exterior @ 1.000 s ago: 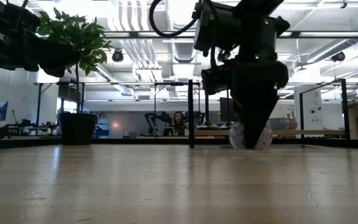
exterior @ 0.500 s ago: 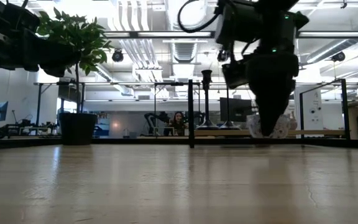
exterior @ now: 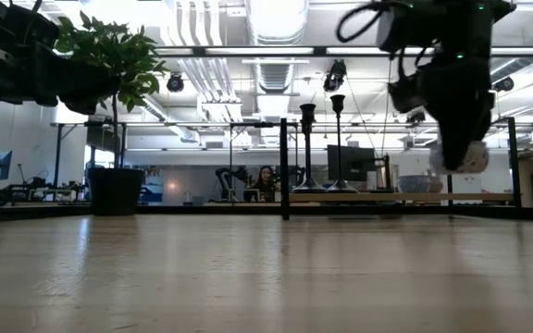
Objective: Pick & Place candle stick holders
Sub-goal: Put the red scented candle on the shelf
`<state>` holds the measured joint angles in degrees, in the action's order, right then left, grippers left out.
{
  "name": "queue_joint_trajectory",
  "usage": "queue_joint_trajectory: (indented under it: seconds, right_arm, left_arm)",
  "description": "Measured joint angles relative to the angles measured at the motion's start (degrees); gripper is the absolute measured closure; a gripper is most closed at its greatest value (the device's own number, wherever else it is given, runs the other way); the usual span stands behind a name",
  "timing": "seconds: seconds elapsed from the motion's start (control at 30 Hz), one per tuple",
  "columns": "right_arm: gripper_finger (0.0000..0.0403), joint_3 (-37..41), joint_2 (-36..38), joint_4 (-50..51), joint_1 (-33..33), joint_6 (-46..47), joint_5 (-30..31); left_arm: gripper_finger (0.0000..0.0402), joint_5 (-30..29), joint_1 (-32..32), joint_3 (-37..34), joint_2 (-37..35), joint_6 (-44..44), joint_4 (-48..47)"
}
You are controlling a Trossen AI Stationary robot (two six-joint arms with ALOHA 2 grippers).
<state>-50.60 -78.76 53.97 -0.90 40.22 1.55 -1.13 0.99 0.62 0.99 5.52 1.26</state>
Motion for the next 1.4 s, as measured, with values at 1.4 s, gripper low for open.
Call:
queue_joint_trajectory:
  seconds: [1.4]
  right_arm:
    - [0.0109,4.0,10.7,10.9,38.1,-28.0,-2.0]
  left_arm:
    - [0.0250,0.0,0.0,0.0,0.0,0.0,0.0]
